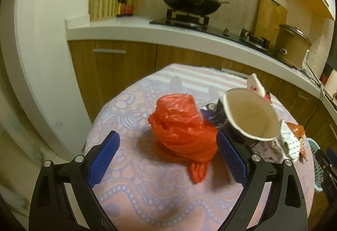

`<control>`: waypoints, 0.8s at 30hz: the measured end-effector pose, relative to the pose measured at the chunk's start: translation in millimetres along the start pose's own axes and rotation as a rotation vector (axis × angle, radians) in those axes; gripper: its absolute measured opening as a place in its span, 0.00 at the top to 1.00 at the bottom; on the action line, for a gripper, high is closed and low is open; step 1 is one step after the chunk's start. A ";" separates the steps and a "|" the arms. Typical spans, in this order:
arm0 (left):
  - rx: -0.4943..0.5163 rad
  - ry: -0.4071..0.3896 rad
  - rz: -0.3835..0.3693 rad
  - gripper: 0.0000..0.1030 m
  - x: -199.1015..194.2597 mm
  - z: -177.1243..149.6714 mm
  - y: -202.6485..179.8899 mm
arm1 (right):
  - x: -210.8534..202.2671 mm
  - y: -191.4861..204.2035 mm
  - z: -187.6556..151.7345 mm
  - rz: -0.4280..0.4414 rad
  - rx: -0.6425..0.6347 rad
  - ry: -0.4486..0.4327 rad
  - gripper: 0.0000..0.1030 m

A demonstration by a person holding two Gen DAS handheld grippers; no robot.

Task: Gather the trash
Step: 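Grasp the red plastic bag with the left tool while the right tool reaches toward the white dotted paper bag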

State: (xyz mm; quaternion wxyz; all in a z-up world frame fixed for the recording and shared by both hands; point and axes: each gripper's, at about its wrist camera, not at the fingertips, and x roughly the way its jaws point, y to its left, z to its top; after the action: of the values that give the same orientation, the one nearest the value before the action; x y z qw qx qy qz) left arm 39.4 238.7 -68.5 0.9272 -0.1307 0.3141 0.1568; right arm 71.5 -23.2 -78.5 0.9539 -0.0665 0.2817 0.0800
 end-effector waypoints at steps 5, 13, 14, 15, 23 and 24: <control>-0.024 0.077 -0.041 0.12 29.6 0.7 6.6 | 3.7 3.5 8.9 0.044 -0.014 -0.010 0.39; -0.051 0.084 -0.083 0.10 48.0 1.6 3.6 | 19.4 10.3 13.5 0.087 -0.029 0.014 0.31; -0.052 0.083 -0.090 0.11 49.5 1.9 2.8 | 22.3 10.4 13.8 0.095 -0.027 0.022 0.30; -0.052 0.083 -0.098 0.12 50.4 1.8 1.6 | 24.1 10.0 13.9 0.100 -0.026 0.026 0.30; -0.041 0.081 -0.139 0.13 56.0 12.3 -6.4 | 37.0 7.7 19.5 0.116 -0.020 0.051 0.27; -0.043 0.084 -0.139 0.12 56.2 13.7 -6.1 | 37.7 7.9 19.9 0.115 -0.020 0.052 0.26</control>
State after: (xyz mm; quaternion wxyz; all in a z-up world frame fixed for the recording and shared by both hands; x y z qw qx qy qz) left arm 91.5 249.6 -92.1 0.9189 -0.1788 0.3393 0.0930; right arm 111.7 -7.7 -83.3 0.9394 -0.0618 0.3088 0.1358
